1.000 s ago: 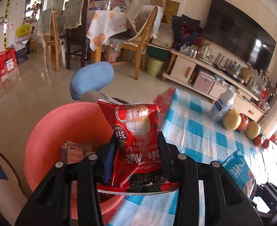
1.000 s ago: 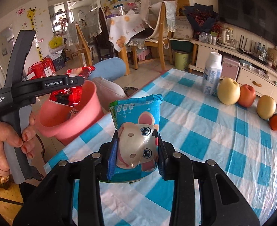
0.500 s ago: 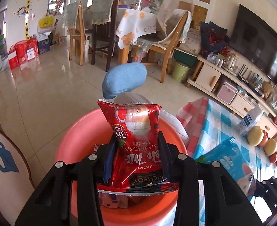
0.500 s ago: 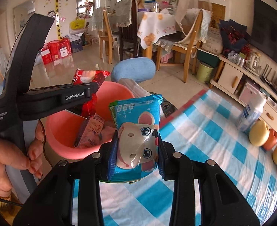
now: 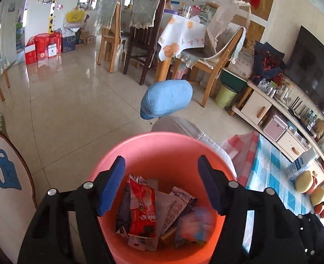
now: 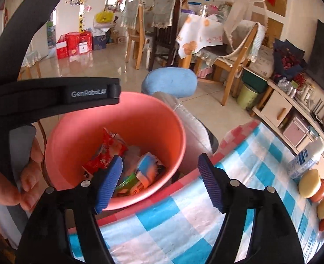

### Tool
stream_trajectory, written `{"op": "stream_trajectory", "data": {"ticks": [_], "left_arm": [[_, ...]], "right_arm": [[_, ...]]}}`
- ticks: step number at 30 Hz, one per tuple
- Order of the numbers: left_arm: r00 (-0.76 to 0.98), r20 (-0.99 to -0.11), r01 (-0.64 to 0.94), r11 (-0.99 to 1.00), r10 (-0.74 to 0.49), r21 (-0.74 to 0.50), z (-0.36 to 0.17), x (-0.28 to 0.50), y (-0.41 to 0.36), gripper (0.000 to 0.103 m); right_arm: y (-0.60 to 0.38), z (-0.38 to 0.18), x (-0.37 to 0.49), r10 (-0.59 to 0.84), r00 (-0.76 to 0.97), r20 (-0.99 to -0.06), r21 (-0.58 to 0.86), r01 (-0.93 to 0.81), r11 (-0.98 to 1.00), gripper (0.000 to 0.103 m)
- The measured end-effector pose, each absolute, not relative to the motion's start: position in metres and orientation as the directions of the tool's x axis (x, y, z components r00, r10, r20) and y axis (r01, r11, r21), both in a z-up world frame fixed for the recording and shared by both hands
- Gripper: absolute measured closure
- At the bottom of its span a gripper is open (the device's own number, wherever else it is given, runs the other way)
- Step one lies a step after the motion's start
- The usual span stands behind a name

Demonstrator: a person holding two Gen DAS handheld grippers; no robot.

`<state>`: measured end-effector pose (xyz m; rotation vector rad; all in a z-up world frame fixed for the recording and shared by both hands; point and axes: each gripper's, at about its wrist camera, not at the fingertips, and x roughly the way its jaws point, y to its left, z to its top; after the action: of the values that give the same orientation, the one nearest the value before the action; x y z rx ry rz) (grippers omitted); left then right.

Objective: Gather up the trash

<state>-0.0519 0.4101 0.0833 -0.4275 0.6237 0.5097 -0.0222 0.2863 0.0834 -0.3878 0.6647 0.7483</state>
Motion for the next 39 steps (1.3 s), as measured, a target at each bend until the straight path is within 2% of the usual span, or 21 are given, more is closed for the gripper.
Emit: {"op": "stream_trajectory", "data": {"ticks": [3,8,16,19,24,31,36,39], "left_arm": [[0.715,-0.607,-0.568,0.795,0.347,-0.214,0.088,-0.053,0.406,0.024],[0.763,-0.543,-0.535,0.814,0.352,-0.224,0.096,-0.056,0.396,0.017],[0.825,-0.490,-0.418,0.887,0.280,-0.197,0.108,-0.054,0.362,0.014],[0.842,-0.487,-0.355,0.918,0.232,-0.177,0.110,-0.051,0.343,0.014],[0.863,-0.479,-0.267,0.950,0.162,-0.159,0.112,-0.047,0.309,0.014],[0.873,-0.486,-0.083,0.969,-0.041,-0.231,0.104,-0.050,0.261,0.014],[0.870,-0.480,0.017,0.980,-0.113,-0.200,0.099,-0.059,0.220,0.014],[0.861,-0.490,0.076,0.987,-0.135,-0.139,0.096,-0.069,0.190,0.014]], "right_arm": [[0.267,0.087,-0.019,0.468,0.590,-0.658,-0.083,-0.674,0.734,0.022],[0.232,0.090,-0.020,0.425,0.638,-0.642,-0.064,-0.596,0.800,0.020],[0.163,0.077,-0.030,0.372,0.666,-0.646,-0.009,-0.494,0.869,0.018],[0.134,0.075,-0.035,0.353,0.685,-0.637,0.020,-0.443,0.896,0.013],[0.093,0.076,-0.050,0.286,0.735,-0.615,-0.020,-0.377,0.926,0.004],[0.032,0.078,-0.067,0.196,0.777,-0.598,-0.016,-0.257,0.966,0.004],[0.003,0.076,-0.074,0.149,0.785,-0.602,-0.029,-0.209,0.978,0.004],[-0.012,0.074,-0.077,0.128,0.787,-0.604,-0.038,-0.189,0.981,0.004]]}}
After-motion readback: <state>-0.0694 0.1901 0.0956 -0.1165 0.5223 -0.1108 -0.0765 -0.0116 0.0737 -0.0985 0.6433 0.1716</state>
